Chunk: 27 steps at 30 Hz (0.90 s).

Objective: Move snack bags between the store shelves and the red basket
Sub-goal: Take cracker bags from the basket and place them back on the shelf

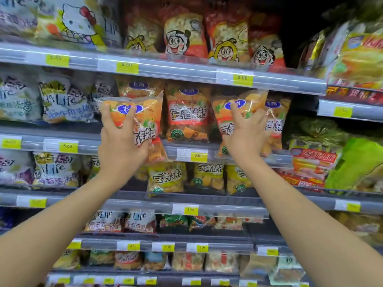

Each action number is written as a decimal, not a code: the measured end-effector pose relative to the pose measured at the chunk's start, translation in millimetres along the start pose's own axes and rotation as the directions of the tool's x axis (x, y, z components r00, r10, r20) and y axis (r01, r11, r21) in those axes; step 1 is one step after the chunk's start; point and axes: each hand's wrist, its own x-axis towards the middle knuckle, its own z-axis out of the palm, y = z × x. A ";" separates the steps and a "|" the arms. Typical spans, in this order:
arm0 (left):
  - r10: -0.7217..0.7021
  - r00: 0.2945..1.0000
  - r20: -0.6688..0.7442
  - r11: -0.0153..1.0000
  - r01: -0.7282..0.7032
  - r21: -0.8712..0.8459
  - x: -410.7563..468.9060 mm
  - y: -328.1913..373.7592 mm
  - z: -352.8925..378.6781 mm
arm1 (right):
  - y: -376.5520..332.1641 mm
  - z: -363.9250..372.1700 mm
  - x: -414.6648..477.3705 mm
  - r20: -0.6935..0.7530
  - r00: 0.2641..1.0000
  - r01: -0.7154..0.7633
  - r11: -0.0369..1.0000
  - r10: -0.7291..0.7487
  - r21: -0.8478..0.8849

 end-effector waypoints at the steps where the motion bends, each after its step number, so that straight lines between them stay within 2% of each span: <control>1: -0.008 1.000 -0.010 1.000 0.008 0.003 3.5 -0.8 1.5 | -3.1 0.0 4.1 0.006 1.000 0.003 1.000 -0.003 -0.007; 6: -0.051 0.997 -0.053 0.998 0.054 0.044 20.2 -8.3 5.1 | -18.9 2.5 17.8 0.015 0.999 0.037 0.997 -0.036 -0.062; 9: -0.063 0.997 -0.050 0.993 0.067 0.101 30.3 -17.0 3.0 | -21.0 6.4 20.0 0.003 0.994 0.113 0.991 -0.113 -0.077; 13: -0.023 1.000 -0.019 0.973 0.027 0.228 46.6 -34.8 -4.2 | -15.6 8.8 24.4 -0.010 0.972 0.235 0.970 -0.237 -0.068; 18: -0.035 0.997 0.074 0.963 0.014 0.268 78.5 -59.5 -14.7 | -19.1 9.3 24.6 0.021 0.945 0.327 0.941 -0.326 -0.086; 22: -0.051 0.990 0.130 0.972 0.019 0.236 98.3 -80.4 -23.3 | -27.3 11.6 22.2 0.015 0.945 0.328 0.940 -0.328 -0.096; 27: -0.080 0.982 0.172 0.968 0.036 0.248 114.5 -114.4 -39.8 | -33.3 8.6 23.7 0.108 0.964 0.247 0.968 -0.242 -0.035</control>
